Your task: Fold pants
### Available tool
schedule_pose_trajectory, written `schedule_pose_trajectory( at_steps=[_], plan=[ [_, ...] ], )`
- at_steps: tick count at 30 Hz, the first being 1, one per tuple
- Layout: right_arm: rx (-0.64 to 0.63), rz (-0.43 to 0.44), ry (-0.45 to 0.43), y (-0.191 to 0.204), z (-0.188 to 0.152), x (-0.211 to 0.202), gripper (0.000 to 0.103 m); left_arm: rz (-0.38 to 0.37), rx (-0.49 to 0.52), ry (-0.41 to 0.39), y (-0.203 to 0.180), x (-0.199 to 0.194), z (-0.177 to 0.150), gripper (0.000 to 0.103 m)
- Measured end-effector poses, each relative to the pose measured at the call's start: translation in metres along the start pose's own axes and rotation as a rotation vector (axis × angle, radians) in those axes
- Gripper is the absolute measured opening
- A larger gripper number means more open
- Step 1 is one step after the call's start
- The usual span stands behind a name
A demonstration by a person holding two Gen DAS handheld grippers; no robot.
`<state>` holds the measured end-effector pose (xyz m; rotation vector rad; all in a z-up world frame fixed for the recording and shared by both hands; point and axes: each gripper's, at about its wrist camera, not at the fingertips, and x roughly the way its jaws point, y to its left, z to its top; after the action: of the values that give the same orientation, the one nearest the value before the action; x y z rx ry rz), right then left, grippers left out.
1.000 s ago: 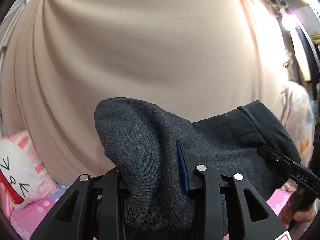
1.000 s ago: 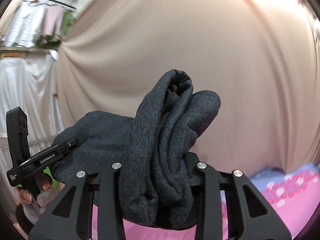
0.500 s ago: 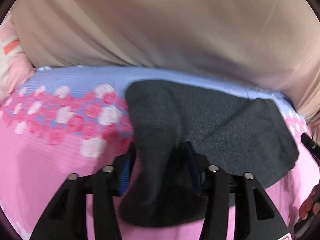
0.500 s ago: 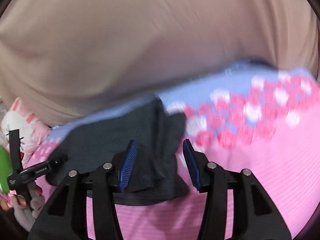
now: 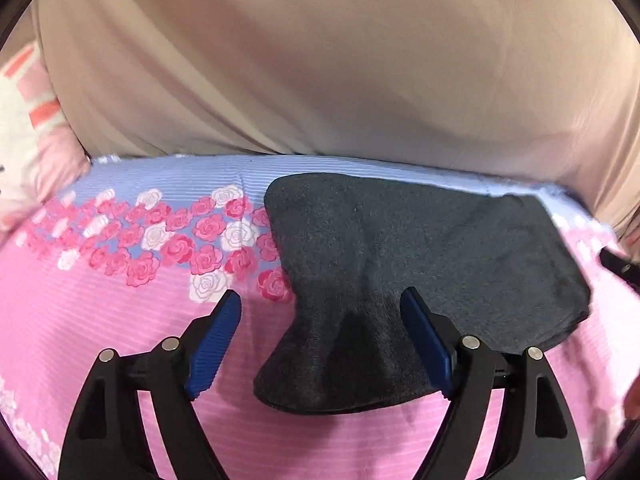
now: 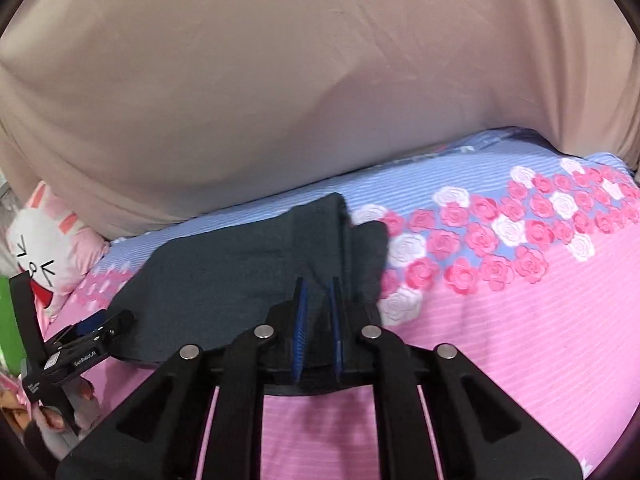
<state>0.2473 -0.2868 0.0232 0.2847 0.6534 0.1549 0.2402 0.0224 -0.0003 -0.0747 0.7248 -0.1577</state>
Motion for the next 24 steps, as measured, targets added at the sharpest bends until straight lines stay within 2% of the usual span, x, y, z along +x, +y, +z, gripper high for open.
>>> schedule_pose_trajectory(
  at_steps=[2, 4, 6, 10, 11, 12, 13, 15, 16, 17, 20, 22, 24],
  plan=[
    [-0.013, -0.009, 0.005, 0.003, 0.008, 0.011, 0.055, -0.077, -0.098, 0.019, 0.025, 0.000, 0.019, 0.088],
    [-0.035, -0.016, 0.018, 0.006, 0.014, 0.024, 0.058, -0.178, -0.207, 0.070, 0.050, 0.016, 0.043, 0.088],
    [-0.026, -0.020, 0.042, 0.000, 0.014, 0.042, 0.058, -0.221, -0.272, 0.172, 0.065, 0.051, 0.067, 0.088],
    [-0.009, -0.014, 0.050, -0.004, 0.005, 0.057, 0.059, -0.327, -0.362, 0.377, 0.068, 0.120, 0.080, 0.085],
    [-0.014, -0.021, 0.044, -0.005, 0.001, 0.057, 0.059, -0.314, -0.357, 0.322, 0.067, 0.119, 0.087, 0.056],
    [-0.017, -0.020, 0.034, -0.004, -0.001, 0.056, 0.059, -0.300, -0.332, 0.302, 0.063, 0.119, 0.095, 0.033],
    [-0.018, -0.017, 0.023, -0.003, -0.002, 0.053, 0.059, -0.289, -0.286, 0.285, 0.056, 0.118, 0.106, 0.014],
    [-0.015, -0.014, 0.011, -0.004, -0.003, 0.052, 0.059, -0.291, -0.223, 0.208, 0.044, 0.108, 0.121, 0.014],
    [-0.010, -0.015, 0.013, -0.004, -0.005, 0.052, 0.060, -0.241, -0.172, 0.171, 0.037, 0.108, 0.129, 0.014],
    [-0.003, -0.015, 0.020, -0.005, -0.006, 0.054, 0.060, -0.215, -0.157, 0.181, 0.035, 0.113, 0.131, 0.016],
    [0.013, -0.010, 0.001, -0.007, -0.009, 0.048, 0.062, -0.195, -0.228, 0.283, 0.051, 0.127, 0.122, 0.024],
    [0.018, -0.006, -0.005, -0.007, -0.011, 0.040, 0.062, -0.214, -0.260, 0.248, 0.063, 0.102, 0.112, 0.030],
    [0.020, 0.001, 0.009, -0.006, -0.013, 0.035, 0.062, -0.193, -0.259, 0.205, 0.071, 0.067, 0.099, 0.040]
  ],
)
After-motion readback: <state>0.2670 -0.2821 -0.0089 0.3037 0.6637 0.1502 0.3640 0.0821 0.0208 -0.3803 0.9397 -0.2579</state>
